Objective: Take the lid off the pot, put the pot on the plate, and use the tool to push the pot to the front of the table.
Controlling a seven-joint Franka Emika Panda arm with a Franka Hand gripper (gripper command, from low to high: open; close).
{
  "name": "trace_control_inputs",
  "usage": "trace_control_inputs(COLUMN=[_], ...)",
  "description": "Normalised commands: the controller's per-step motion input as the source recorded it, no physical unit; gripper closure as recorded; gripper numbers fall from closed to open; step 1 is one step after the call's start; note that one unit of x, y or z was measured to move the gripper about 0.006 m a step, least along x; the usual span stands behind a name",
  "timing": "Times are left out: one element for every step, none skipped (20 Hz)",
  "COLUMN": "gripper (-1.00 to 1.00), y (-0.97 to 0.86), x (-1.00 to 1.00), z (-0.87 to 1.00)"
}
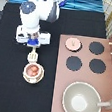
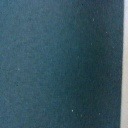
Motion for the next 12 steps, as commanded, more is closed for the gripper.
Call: trace_control_inputs(gripper=[1.0,1.0,1.0,1.0,1.0,1.0,1.0,1.0,1.0,1.0,1.0,1.0], y=[0.0,0.0,0.0,0.0,0.0,0.0,0.12,0.18,0.14,0.13,0.11,0.07], x=[-0.79,-0.81,-0.81,-0.82,-0.82,-0.83,-0.81,-0.69,-0.31,0.0,0.12,0.25], z=[0.76,0.75,0.74,0.73,0.72,0.64,0.34,0.1,0.0,-0.09,-0.21,-0.35])
